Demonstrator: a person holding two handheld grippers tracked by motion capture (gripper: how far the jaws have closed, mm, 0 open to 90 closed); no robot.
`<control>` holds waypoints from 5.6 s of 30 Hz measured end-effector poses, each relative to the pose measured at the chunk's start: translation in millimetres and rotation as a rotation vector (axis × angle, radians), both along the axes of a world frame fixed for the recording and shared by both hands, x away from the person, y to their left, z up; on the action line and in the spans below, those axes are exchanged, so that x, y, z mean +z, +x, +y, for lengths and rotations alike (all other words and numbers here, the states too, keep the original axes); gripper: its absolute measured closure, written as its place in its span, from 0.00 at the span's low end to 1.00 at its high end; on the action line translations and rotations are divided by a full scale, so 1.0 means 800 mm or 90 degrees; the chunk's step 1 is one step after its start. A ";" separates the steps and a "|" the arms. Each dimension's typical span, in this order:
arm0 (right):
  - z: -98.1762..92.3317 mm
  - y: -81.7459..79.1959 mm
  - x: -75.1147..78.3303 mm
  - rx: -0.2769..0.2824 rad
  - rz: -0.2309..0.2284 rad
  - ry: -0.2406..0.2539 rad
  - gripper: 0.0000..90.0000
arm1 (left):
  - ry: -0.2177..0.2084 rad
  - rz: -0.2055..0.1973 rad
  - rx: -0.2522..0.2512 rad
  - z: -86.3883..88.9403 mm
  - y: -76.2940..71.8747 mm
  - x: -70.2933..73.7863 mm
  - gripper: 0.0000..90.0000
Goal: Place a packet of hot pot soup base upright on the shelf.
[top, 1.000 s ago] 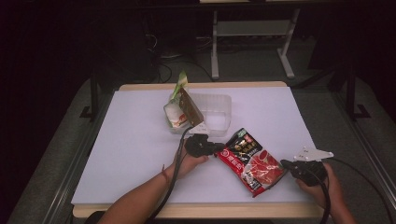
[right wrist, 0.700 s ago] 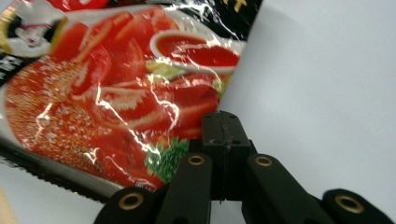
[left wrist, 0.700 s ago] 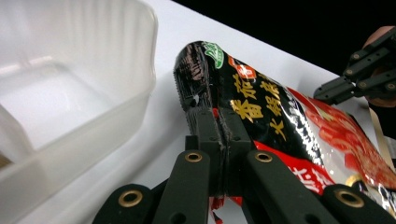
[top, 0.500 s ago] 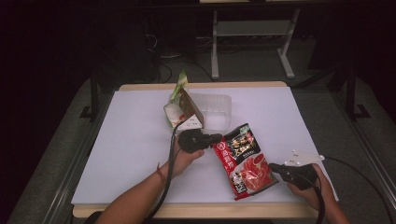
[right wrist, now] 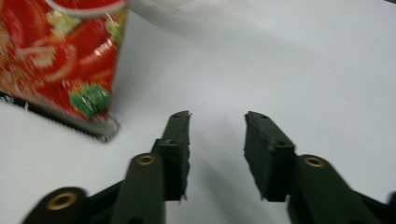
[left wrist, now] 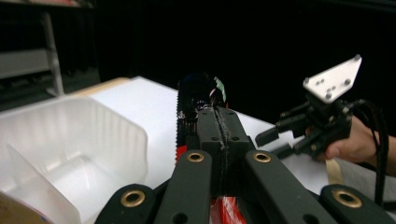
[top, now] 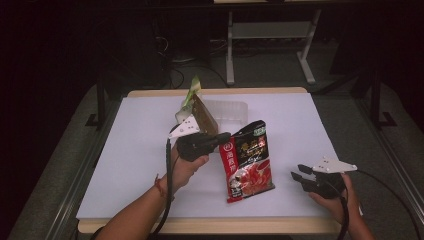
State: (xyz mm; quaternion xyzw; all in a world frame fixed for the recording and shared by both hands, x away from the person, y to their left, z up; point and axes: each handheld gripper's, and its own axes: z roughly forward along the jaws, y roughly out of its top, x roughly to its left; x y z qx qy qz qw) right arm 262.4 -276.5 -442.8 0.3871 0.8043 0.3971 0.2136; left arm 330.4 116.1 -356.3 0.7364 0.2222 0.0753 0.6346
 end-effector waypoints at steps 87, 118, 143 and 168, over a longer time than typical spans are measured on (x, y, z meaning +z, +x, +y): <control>0.003 -0.001 -0.006 -0.002 0.023 -0.038 0.40 | 0.041 0.060 0.015 0.023 0.002 -0.032 0.82; -0.003 -0.004 -0.001 -0.017 0.004 -0.008 0.33 | -0.012 -0.041 0.141 0.006 0.044 0.050 0.83; -0.007 -0.005 -0.001 -0.034 -0.002 -0.008 0.26 | -0.016 -0.024 0.288 -0.045 0.125 0.030 0.83; -0.005 -0.006 -0.002 -0.029 0.005 -0.015 0.26 | 0.062 -0.006 0.248 -0.067 0.131 -0.026 0.74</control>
